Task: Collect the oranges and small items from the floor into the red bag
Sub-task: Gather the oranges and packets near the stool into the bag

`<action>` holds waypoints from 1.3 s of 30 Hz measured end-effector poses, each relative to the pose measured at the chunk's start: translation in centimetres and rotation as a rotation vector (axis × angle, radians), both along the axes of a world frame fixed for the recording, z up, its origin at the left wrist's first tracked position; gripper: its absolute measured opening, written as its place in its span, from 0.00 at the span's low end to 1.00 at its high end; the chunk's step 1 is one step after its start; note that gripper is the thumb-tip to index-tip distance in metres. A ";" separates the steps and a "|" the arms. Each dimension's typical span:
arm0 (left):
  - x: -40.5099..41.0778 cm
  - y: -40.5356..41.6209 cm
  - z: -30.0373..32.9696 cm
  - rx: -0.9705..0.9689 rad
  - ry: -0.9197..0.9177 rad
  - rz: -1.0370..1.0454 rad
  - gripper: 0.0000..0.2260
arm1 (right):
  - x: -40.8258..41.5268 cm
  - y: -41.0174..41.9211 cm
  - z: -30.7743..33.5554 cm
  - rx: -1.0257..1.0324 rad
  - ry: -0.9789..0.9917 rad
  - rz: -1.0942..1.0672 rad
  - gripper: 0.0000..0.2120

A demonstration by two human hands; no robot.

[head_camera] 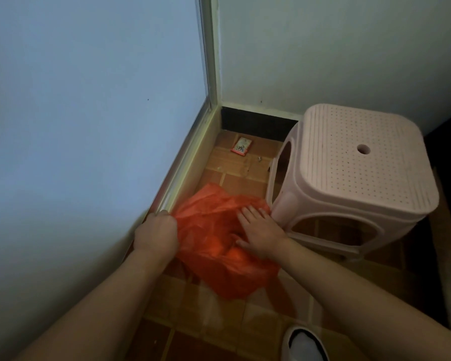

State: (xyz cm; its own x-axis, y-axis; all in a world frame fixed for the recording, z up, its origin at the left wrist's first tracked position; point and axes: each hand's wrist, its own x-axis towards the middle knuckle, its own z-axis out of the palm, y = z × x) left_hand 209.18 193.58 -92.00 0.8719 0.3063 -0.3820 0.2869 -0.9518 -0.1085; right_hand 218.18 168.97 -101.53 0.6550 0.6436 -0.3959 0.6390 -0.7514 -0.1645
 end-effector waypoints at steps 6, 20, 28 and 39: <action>0.6 -1.4 2.0 0.088 0.159 -0.026 0.13 | -0.7 -0.1 -0.3 -0.024 0.081 0.019 0.37; 3.8 -5.4 -4.1 -0.061 0.118 -0.481 0.32 | -11.0 -2.1 -2.5 0.156 0.084 0.256 0.44; 2.3 -2.7 -7.6 0.021 0.359 -0.384 0.53 | -9.4 -7.7 -2.1 0.081 0.173 0.158 0.43; 2.5 -4.1 -7.7 -0.101 0.233 -0.363 0.45 | -8.6 -4.3 1.4 0.312 -0.154 0.220 0.32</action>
